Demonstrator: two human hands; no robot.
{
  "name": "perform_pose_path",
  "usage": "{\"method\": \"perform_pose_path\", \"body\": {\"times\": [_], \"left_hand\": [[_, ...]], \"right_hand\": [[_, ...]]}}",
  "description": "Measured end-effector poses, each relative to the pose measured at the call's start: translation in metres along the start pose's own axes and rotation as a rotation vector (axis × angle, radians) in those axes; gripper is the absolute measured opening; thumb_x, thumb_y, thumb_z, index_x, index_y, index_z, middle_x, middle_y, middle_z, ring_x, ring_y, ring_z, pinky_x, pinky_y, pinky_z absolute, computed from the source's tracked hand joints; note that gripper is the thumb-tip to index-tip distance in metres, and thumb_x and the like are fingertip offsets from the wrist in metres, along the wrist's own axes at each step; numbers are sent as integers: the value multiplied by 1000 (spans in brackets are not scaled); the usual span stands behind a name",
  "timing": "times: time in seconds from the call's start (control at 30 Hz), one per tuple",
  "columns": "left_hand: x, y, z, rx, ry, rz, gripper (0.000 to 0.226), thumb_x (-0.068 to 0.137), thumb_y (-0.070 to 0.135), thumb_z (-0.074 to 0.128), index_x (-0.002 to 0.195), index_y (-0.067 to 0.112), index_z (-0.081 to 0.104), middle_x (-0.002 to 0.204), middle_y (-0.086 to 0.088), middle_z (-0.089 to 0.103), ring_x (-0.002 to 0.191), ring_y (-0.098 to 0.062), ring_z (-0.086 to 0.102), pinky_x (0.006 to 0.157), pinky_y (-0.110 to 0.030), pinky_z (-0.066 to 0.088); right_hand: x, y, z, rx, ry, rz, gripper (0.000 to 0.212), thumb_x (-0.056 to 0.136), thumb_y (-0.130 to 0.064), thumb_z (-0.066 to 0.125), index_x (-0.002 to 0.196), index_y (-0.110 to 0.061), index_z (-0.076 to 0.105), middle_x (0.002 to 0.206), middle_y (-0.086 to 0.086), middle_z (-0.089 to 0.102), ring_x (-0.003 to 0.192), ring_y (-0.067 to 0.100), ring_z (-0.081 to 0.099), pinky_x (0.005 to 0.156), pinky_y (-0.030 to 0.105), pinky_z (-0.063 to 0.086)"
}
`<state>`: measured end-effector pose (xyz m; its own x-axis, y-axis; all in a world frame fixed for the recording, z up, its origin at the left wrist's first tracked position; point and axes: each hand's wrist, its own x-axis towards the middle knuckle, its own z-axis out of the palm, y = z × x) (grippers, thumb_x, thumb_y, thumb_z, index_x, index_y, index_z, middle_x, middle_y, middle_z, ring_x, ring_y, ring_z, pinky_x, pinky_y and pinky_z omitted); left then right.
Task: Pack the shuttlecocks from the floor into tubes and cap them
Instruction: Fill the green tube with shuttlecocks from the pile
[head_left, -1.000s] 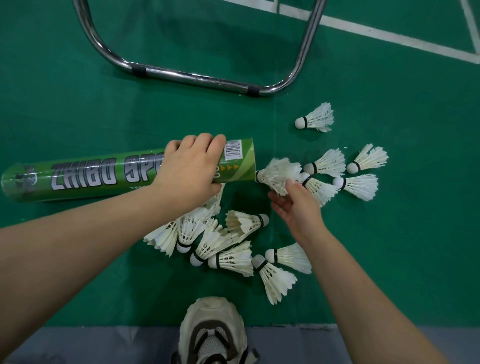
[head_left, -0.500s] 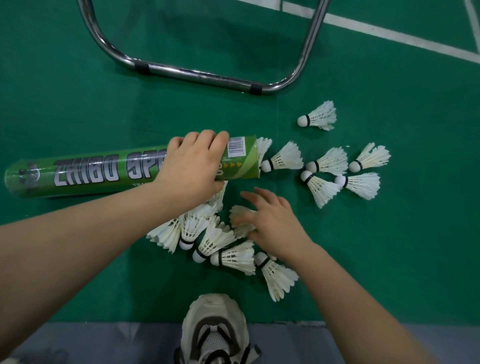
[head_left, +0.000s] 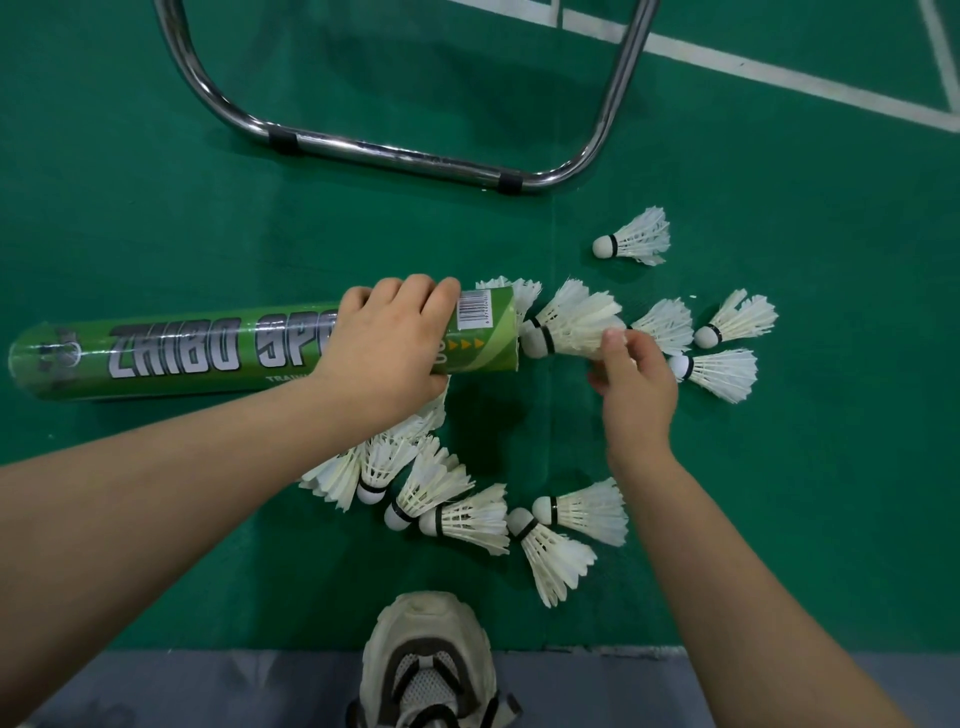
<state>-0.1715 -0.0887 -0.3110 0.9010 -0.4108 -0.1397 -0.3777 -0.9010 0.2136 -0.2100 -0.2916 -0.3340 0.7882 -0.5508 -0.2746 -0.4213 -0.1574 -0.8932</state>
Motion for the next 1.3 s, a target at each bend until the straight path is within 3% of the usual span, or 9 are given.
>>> {"method": "perform_pose_path", "body": {"times": [0.27,0.4,0.53,0.73,0.83,0.97,1.03,1.17,1.3], "left_hand": [[-2,2,2,7,-7,7,75,79,36,66,140,17,25,131,-5,42,120,-26,39,102,-42,27],[-2,3,1,3,-2,7,76,79,36,65,140,18,23,132,-4,41,121,-26,38,101,-41,26],[-5,4,0,9,-3,20,78,78,38,67,140,17,24,132,-4,41,121,-26,39,101,-41,27],[-14,7,4,49,-11,58,74,77,37,67,136,16,28,130,-4,42,117,-26,40,96,-40,29],[-17,1,3,53,-31,65,72,78,37,66,136,16,27,130,-4,42,117,-26,40,97,-40,29],[-14,-12,-4,70,-18,19,77,78,37,68,137,15,24,129,-7,42,117,-28,41,99,-43,31],[-15,-18,-5,77,-28,2,78,79,39,67,138,14,23,130,-7,41,117,-28,41,99,-44,31],[-20,-26,-1,94,-27,6,76,80,40,64,138,14,22,130,-7,41,117,-27,41,98,-43,31],[-22,-29,-1,80,-13,11,74,79,38,66,137,14,25,129,-7,43,115,-28,41,96,-43,31]], "right_hand": [[-30,-20,19,116,-71,-147,30,95,-18,53,70,-31,63,69,-14,57,66,-2,49,66,12,42],[-38,-25,22,152,-373,-54,27,97,-14,46,85,-22,68,81,-11,67,74,-7,60,75,9,46],[-24,-27,12,140,-722,69,21,93,-22,49,94,-21,70,98,-5,71,99,11,62,95,31,44],[-18,-37,21,12,-1074,226,34,66,-16,59,100,-16,64,98,-2,66,94,10,60,89,22,46],[-31,-37,39,42,-926,185,19,80,-23,63,99,-21,64,93,-5,67,88,8,60,84,24,46],[-51,-21,45,105,-241,-129,14,92,-18,52,85,-27,60,83,-11,61,77,2,56,71,20,44],[-59,-5,41,-241,-313,-182,5,92,-30,53,89,-27,55,87,-11,60,83,5,56,76,26,44],[-72,16,41,-747,-607,-182,43,81,-59,54,102,-22,63,99,-7,63,100,15,54,94,39,41],[-73,24,47,-894,-756,-139,34,83,-47,59,96,-16,66,84,-5,59,91,17,54,81,32,41]]}}
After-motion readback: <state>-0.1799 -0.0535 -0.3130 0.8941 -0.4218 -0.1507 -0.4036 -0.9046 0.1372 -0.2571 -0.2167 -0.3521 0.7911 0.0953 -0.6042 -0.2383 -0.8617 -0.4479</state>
